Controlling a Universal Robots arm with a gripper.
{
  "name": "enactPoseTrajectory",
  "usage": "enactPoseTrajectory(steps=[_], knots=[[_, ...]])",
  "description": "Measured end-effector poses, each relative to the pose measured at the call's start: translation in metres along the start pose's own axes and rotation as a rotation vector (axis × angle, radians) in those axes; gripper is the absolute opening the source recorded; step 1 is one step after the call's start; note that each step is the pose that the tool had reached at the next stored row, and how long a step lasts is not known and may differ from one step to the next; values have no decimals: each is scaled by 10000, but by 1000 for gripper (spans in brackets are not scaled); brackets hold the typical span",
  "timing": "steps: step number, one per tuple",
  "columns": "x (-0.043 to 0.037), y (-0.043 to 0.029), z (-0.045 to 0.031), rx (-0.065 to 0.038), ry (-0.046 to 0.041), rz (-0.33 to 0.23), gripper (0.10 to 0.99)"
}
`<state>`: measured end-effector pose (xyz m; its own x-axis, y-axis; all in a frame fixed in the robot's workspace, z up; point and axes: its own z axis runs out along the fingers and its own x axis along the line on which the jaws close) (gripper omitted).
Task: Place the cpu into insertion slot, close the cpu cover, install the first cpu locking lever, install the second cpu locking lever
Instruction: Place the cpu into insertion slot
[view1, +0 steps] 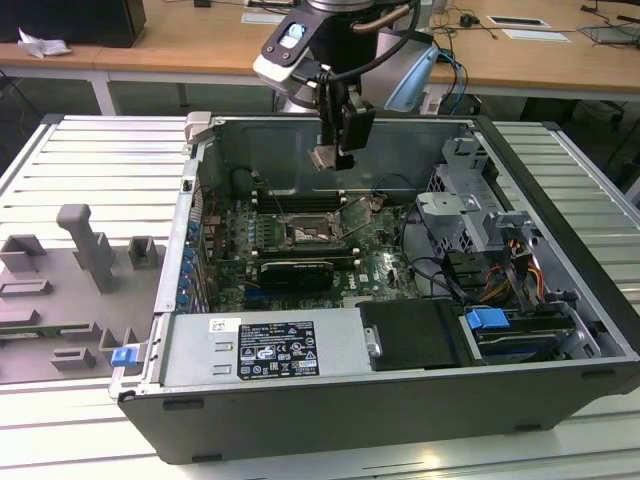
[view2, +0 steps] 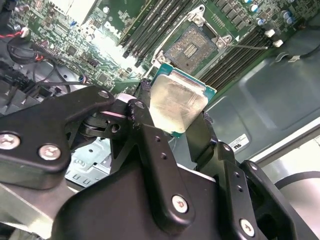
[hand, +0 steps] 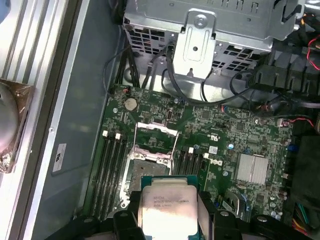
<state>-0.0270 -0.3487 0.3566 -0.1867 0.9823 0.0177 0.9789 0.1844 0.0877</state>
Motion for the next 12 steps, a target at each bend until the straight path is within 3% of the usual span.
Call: enactPoseTrajectory(steps=[5,12], knots=[[0,0,6,-16,-75,865,529],[-2,-5,54,-16,-86,965,529]])
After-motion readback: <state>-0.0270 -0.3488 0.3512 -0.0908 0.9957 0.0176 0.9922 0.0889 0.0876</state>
